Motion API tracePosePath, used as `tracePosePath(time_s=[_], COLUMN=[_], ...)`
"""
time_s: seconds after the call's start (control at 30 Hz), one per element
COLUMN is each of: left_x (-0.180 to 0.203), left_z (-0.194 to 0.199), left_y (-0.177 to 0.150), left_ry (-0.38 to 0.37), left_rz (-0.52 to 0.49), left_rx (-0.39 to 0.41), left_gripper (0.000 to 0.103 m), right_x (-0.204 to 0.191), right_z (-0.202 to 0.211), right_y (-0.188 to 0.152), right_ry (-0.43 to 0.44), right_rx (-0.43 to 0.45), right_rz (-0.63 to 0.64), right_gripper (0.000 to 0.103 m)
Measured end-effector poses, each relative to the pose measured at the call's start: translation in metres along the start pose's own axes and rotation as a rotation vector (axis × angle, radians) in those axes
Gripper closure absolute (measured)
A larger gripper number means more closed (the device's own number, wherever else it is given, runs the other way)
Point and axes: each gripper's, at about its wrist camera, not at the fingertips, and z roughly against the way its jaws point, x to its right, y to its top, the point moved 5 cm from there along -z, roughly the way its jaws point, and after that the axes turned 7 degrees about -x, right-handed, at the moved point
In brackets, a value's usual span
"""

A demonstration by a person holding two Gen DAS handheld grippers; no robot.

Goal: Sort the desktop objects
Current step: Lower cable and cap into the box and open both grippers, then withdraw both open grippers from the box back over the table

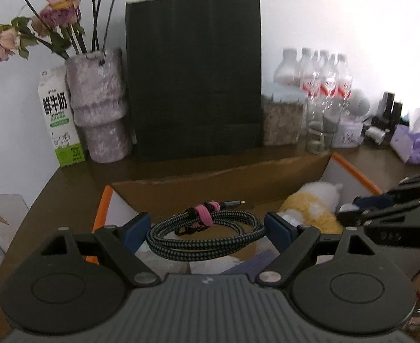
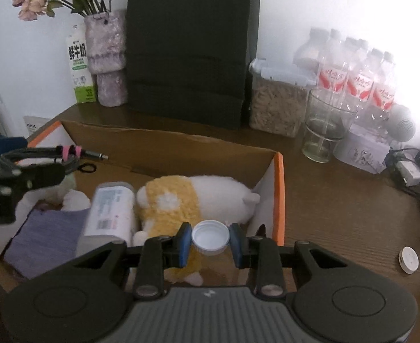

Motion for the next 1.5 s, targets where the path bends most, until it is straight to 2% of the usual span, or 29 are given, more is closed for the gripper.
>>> tracePosePath(time_s=[0.17, 0.4, 0.43, 0.47, 0.5, 0.57, 0.63, 0.7, 0.77, 0.97, 1.13, 1.5], left_x=[-0.001, -0.001, -0.002, -0.002, -0.002, -0.002, -0.003, -0.003, -0.003, -0.005, -0.005, -0.022], left_z=[-0.011, -0.015, -0.014, -0.013, -0.012, -0.008, -0.003, 0.007, 0.017, 0.052, 0.083, 0.145], left_y=[-0.005, -0.007, -0.007, -0.007, -0.006, -0.005, -0.004, -0.002, 0.001, 0.005, -0.002, -0.041], left_ry=[-0.010, -0.009, -0.009, -0.006, -0.005, -0.011, -0.009, 0.003, 0.005, 0.020, 0.041, 0.048], left_rz=[0.011, 0.012, 0.012, 0.012, 0.012, 0.016, 0.019, 0.023, 0.028, 0.049, 0.040, 0.086], left_rx=[-0.046, -0.065, -0.066, -0.067, -0.068, -0.063, -0.055, -0.027, -0.001, 0.059, 0.102, 0.150], left_gripper=[0.016, 0.015, 0.015, 0.015, 0.014, 0.014, 0.010, 0.002, 0.000, 0.000, 0.000, 0.000], right_x=[0.002, 0.001, 0.001, 0.001, 0.001, -0.001, -0.004, -0.007, -0.011, -0.020, -0.030, -0.050], right_z=[-0.004, -0.002, -0.001, 0.001, 0.003, 0.008, 0.014, 0.023, 0.033, 0.066, 0.096, 0.150], right_y=[0.003, 0.005, 0.005, 0.006, 0.005, 0.006, 0.007, 0.007, 0.006, 0.004, -0.007, -0.058], right_ry=[0.011, 0.013, 0.016, 0.018, 0.017, 0.025, 0.037, 0.037, 0.041, 0.042, 0.039, 0.030], right_rx=[-0.019, -0.008, -0.005, -0.002, 0.003, 0.016, 0.030, 0.052, 0.070, 0.117, 0.156, 0.214], right_rz=[-0.009, -0.011, -0.010, -0.012, -0.014, -0.013, -0.010, -0.004, -0.002, 0.000, 0.016, 0.036], right_gripper=[0.075, 0.075, 0.071, 0.061, 0.056, 0.036, 0.024, 0.017, 0.012, 0.004, 0.002, 0.000])
